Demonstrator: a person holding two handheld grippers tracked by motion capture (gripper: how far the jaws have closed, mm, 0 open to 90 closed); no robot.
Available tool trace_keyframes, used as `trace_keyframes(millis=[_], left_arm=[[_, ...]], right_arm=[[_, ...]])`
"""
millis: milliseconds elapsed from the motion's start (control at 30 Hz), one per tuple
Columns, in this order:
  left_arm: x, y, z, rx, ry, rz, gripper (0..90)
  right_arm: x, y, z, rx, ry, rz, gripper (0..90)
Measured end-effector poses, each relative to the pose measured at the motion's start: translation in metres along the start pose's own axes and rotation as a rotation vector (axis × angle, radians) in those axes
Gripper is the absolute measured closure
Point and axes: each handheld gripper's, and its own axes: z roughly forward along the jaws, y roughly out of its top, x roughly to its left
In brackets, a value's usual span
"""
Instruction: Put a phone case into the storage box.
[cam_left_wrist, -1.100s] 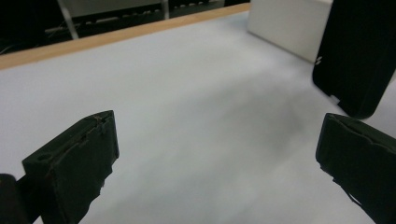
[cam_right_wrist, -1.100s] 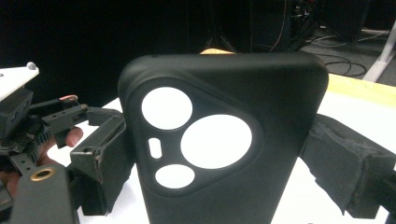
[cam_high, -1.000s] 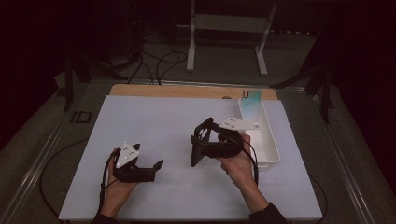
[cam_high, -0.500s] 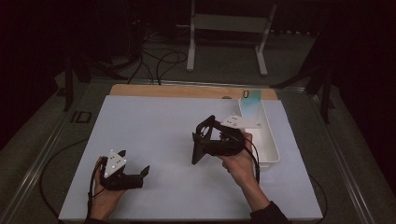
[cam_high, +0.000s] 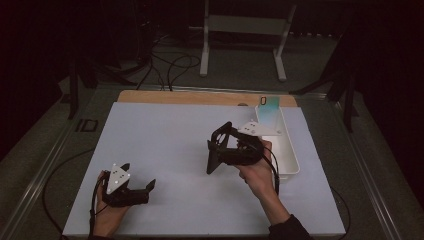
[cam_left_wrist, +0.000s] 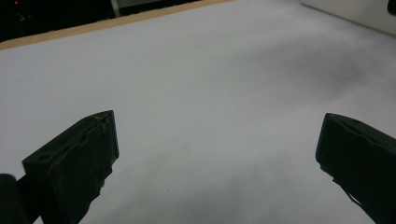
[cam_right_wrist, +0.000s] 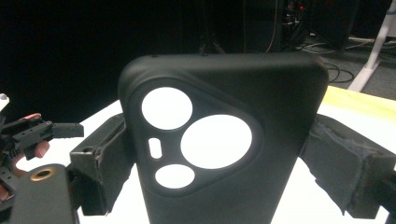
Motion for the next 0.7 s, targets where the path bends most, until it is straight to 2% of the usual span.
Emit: trace_keyframes(millis=[433,700], left_arm=[[0.0,0.0,0.0,-0.007,0.004,-0.008,0.1],[-0.001,0.0,0.0,-0.004,0.005,-0.006,0.1]], right_arm=[[-0.002,0.009,0.006,-0.001,-0.013,-0.017,13.5],[-0.01,0.019,0.009,-0.004,-0.046,-0.028,13.5]])
